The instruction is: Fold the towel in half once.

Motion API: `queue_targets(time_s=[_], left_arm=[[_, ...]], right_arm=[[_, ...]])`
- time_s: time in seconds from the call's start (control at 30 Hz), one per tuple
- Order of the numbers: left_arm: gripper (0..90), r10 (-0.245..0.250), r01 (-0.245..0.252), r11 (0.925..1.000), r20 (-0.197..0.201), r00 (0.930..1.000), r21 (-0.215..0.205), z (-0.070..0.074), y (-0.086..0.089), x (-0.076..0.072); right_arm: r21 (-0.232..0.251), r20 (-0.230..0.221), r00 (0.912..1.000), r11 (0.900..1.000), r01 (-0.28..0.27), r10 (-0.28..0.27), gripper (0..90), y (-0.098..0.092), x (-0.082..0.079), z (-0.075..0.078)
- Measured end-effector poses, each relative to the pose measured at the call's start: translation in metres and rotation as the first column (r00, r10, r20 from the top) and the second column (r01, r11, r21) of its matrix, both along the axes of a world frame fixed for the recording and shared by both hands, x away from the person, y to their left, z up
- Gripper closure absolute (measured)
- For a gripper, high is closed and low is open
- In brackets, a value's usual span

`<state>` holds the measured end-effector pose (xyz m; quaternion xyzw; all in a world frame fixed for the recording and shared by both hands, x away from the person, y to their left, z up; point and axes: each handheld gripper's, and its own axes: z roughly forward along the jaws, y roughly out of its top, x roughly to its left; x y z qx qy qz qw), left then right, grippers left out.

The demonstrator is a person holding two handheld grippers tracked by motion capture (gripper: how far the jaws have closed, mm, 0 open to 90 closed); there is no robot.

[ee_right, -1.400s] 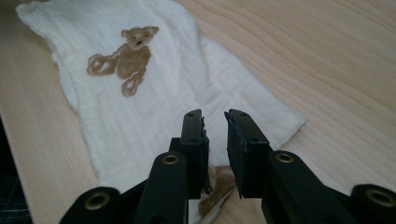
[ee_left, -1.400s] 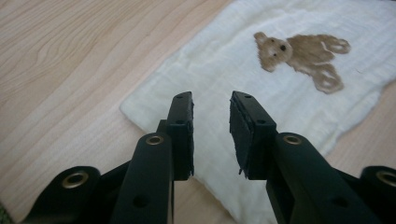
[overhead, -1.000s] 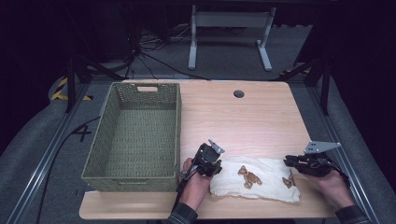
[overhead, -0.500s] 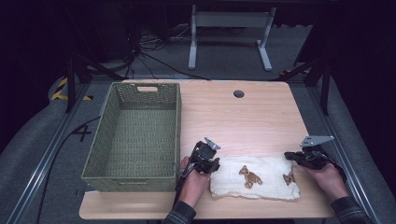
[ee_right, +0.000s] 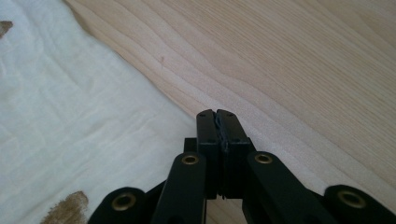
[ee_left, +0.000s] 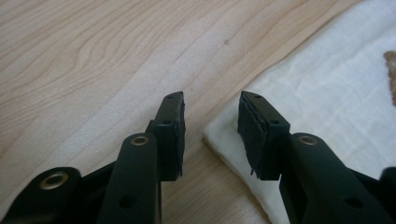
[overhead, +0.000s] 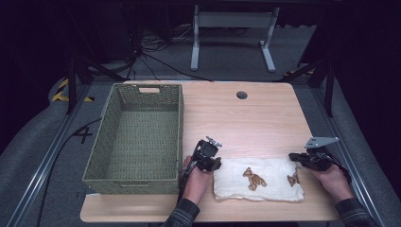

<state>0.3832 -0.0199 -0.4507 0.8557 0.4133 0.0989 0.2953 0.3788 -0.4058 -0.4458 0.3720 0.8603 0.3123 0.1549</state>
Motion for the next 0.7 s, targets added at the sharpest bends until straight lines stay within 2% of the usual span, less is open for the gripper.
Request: queue_targets(time_s=[0.03, 0.13, 0.2, 0.3, 0.37, 0.47, 0.63, 0.7], left_arm=[[64.8, -0.01, 0.01, 0.9999, 0.005, 0.9999, 0.009, -0.001, -0.001, 0.0], [81.3, -0.055, 0.055, 0.9983, -0.011, 0.9984, 0.02, 0.001, -0.005, -0.002], [85.7, -0.057, 0.057, 0.9982, -0.018, 0.9982, 0.017, 0.002, -0.006, -0.002], [86.2, -0.04, 0.04, 0.9992, -0.012, 0.9991, 0.008, 0.002, -0.004, 0.001], [86.3, -0.028, 0.028, 0.9995, -0.004, 0.9996, -0.015, 0.003, -0.003, 0.002], [86.4, -0.018, 0.018, 0.9994, 0.012, 0.9998, -0.03, 0.009, -0.002, 0.006], [86.3, 0.018, -0.015, 0.9971, 0.045, 0.9988, -0.074, 0.017, -0.005, 0.023], [86.3, 0.023, -0.018, 0.9967, 0.057, 0.9981, -0.079, 0.017, -0.006, 0.026]], right_arm=[[0.0, -0.001, 1.0, 1.0, 0.0, 0.0, 89.0, 0.0, 0.0, 0.0], [-0.001, -0.003, 1.0, 1.0, -0.001, 0.001, 89.0, 0.0, 0.0, 0.0], [0.003, 0.0, 1.0, 1.0, 0.004, -0.004, 89.1, 0.0, 0.001, 0.0], [0.003, 0.002, 1.0, 1.0, 0.006, -0.006, 89.1, 0.0, 0.002, 0.001], [0.007, 0.012, 0.9999, 1.0, 0.011, -0.011, 89.2, -0.002, 0.003, 0.003], [0.019, 0.027, 0.9992, 0.999, 0.03, -0.031, 89.3, -0.005, 0.009, 0.006], [0.031, 0.05, 0.9962, 0.997, 0.07, -0.072, 89.3, -0.01, 0.024, 0.01], [0.032, 0.058, 0.9952, 0.996, 0.078, -0.079, 89.4, -0.011, 0.027, 0.011]])
